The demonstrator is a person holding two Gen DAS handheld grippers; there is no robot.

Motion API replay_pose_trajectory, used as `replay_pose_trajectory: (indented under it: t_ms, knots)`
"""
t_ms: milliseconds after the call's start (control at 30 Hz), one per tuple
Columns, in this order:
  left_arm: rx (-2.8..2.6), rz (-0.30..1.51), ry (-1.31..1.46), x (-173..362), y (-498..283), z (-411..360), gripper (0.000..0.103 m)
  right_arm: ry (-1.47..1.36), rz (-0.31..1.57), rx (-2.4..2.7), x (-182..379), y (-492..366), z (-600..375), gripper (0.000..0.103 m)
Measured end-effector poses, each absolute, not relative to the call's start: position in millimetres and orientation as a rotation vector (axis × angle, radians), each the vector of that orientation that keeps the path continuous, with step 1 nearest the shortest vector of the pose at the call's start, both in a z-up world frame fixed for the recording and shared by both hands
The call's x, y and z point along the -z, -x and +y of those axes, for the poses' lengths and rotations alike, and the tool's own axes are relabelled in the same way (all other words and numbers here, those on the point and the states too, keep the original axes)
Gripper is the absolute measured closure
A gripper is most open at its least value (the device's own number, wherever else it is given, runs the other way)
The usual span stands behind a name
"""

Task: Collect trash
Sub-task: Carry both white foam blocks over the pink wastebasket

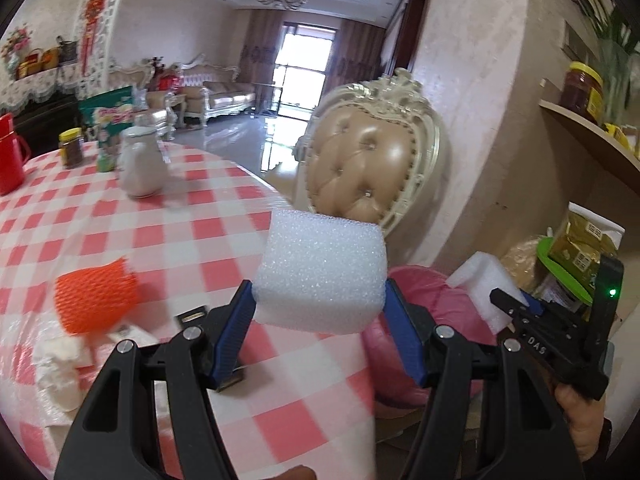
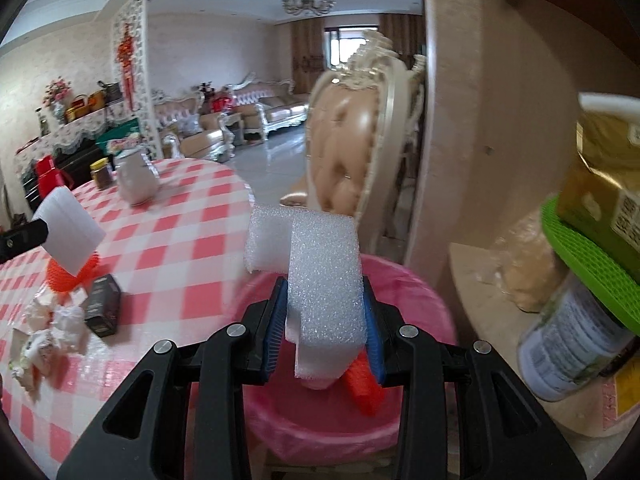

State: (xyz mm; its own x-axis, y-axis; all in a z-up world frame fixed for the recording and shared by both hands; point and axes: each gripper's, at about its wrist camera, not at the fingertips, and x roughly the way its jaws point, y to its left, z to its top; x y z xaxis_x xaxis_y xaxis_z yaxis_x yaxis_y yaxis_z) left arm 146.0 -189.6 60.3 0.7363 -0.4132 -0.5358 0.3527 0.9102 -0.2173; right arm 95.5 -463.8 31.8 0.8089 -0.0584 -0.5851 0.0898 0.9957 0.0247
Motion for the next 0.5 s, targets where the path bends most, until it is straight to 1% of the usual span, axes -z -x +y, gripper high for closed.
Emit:
replay_pose_trajectory:
  t_ms: [500]
  knots:
    - [0.574, 0.668, 0.037, -39, -171, -278, 0.04, -0.094, 0.67, 0.141, 0, -101, -508, 0.068]
